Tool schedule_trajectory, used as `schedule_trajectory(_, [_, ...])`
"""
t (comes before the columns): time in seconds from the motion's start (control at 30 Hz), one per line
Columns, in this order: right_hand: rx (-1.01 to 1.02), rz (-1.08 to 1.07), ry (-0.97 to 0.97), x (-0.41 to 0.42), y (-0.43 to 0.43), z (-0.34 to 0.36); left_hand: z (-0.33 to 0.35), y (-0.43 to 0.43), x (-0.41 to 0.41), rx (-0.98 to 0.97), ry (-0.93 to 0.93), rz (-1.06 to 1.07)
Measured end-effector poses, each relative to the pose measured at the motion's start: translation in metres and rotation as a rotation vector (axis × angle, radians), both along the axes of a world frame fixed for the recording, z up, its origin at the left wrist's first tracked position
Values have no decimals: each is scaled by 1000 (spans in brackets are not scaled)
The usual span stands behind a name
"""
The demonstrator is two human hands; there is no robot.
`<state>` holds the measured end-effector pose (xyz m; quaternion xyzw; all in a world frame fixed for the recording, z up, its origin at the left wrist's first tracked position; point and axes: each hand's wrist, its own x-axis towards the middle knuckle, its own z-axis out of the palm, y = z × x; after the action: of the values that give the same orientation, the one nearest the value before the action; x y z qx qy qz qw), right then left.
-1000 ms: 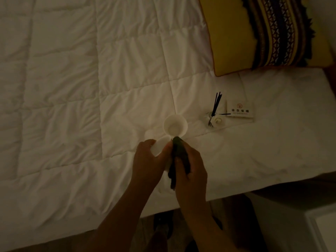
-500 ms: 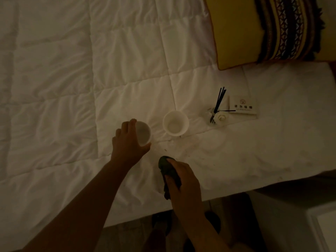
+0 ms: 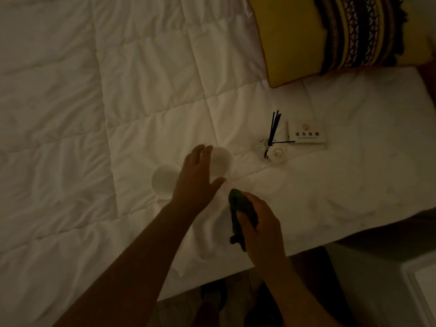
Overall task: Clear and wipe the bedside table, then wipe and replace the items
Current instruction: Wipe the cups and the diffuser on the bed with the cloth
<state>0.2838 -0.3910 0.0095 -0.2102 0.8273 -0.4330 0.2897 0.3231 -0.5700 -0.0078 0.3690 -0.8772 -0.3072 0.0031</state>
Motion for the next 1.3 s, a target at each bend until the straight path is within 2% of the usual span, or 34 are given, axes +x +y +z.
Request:
schedule_trajectory(0.13, [-19,-37,-13,-14,5,0,-11,8,-27,-1,-142,-20])
schedule_trajectory(0.3, [-19,-19,81,-28,8,-1,-12,9,-34,17,-148,39])
schedule_trajectory(0.4, [-95,-118,158,-33,3,3,-1,7,-29,238,-110,243])
schedule_trajectory(0.5, [-185,-136,188,-27,-9,10,19,21,-26,568,37,439])
schedule_trajectory(0.57, [-206,-115,209,-19,-17,13,31,36,-27,653,119,543])
schedule_trajectory(0.7, [-231,-146,208,-12,-21,15,43,61,-24,617,144,594])
schedule_trajectory(0.83, [-185,-183,229,-31,-29,17,57,66,-22,489,218,461])
schedule_trajectory(1.0, [-29,-185,14,-63,-39,27,68,64,-21,396,177,258])
schedule_trajectory(1.1, [-10,-171,-393,-78,-37,29,76,64,-11,247,181,80])
schedule_trajectory(1.17, [-106,-172,-641,-81,-33,31,82,60,-6,180,244,-73])
schedule_trajectory(1.3, [-204,-139,-900,-81,-34,34,91,51,0,78,355,-293])
